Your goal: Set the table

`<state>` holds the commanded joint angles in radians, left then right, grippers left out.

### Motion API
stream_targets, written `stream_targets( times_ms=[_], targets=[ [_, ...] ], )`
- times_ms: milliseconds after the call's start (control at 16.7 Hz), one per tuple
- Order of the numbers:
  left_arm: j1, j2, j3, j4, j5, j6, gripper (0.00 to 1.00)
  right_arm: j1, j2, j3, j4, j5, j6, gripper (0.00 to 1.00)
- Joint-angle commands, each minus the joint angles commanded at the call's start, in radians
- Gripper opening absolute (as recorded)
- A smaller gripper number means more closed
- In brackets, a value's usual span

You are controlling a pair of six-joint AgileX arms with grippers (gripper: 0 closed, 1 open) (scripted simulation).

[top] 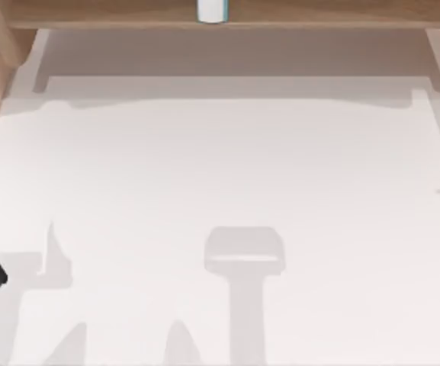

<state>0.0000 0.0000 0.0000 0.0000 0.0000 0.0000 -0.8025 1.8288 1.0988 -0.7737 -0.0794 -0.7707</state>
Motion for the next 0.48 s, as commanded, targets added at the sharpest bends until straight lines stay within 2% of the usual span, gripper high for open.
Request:
stream_targets(
  times_ms=[480],
  targets=[
    [0.000, 0.000, 0.000, 0.000, 0.000, 0.000, 1.00, 0.000, -0.004, 0.000, 0.008, -0.002, -0.003, 1.00]
  ],
)
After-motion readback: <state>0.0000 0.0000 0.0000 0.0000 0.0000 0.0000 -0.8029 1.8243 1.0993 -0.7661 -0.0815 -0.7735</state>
